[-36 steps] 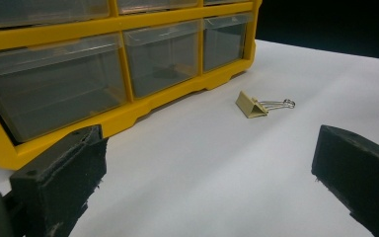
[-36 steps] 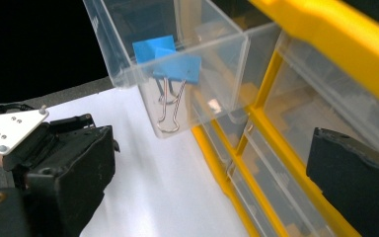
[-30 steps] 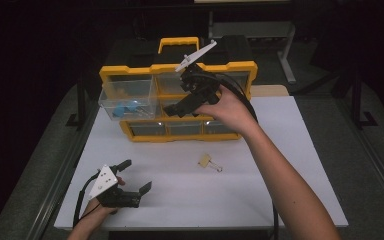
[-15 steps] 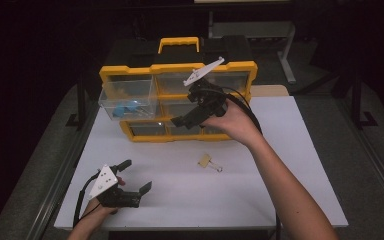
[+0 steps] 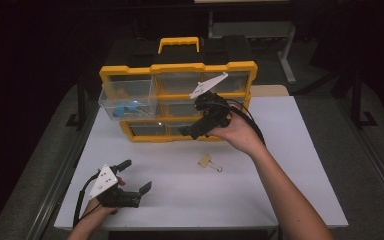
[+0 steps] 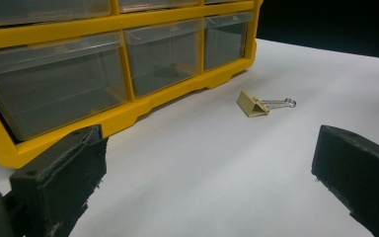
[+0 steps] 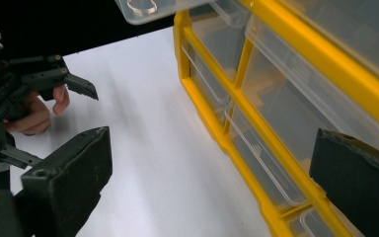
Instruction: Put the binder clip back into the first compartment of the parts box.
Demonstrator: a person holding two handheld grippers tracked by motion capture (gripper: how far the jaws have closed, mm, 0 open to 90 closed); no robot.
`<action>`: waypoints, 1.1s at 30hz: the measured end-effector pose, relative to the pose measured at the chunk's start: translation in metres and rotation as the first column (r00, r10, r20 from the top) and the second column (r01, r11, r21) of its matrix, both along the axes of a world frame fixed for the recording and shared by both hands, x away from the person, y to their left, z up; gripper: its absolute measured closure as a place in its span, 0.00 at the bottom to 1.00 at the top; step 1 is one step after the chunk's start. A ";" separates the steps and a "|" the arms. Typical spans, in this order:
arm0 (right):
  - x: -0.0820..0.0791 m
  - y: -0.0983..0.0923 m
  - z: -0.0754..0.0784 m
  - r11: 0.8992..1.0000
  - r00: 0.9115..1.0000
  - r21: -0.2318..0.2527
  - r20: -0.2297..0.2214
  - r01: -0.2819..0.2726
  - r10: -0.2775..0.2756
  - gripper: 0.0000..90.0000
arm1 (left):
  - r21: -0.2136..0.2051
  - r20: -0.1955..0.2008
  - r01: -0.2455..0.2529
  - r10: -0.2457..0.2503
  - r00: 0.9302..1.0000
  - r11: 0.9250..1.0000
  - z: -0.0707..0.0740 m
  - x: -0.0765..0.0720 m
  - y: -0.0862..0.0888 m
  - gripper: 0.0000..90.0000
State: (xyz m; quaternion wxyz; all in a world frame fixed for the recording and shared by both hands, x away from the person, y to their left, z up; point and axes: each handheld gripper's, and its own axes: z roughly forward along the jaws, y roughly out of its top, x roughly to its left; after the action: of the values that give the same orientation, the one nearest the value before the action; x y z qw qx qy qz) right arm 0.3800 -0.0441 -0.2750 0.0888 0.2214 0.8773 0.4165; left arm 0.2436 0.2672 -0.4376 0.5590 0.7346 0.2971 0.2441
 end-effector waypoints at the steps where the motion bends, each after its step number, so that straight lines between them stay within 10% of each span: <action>1: 0.000 -0.001 -0.002 1.000 1.000 0.000 0.000 -0.001 0.001 0.02 | -0.003 -0.004 -0.002 0.002 1.000 1.000 0.000 0.000 0.000 0.00; 33: -0.010 -0.029 -0.072 0.999 0.993 -0.011 -0.101 0.052 -0.053 0.01 | -0.001 -0.002 -0.001 0.001 1.000 1.000 0.000 0.000 0.000 0.00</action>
State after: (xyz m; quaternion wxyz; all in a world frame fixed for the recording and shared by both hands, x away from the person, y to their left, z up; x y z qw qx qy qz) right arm 0.3697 -0.0734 -0.3473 0.0561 0.2649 0.8763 0.3986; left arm 0.2433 0.2669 -0.4378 0.5591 0.7343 0.2980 0.2435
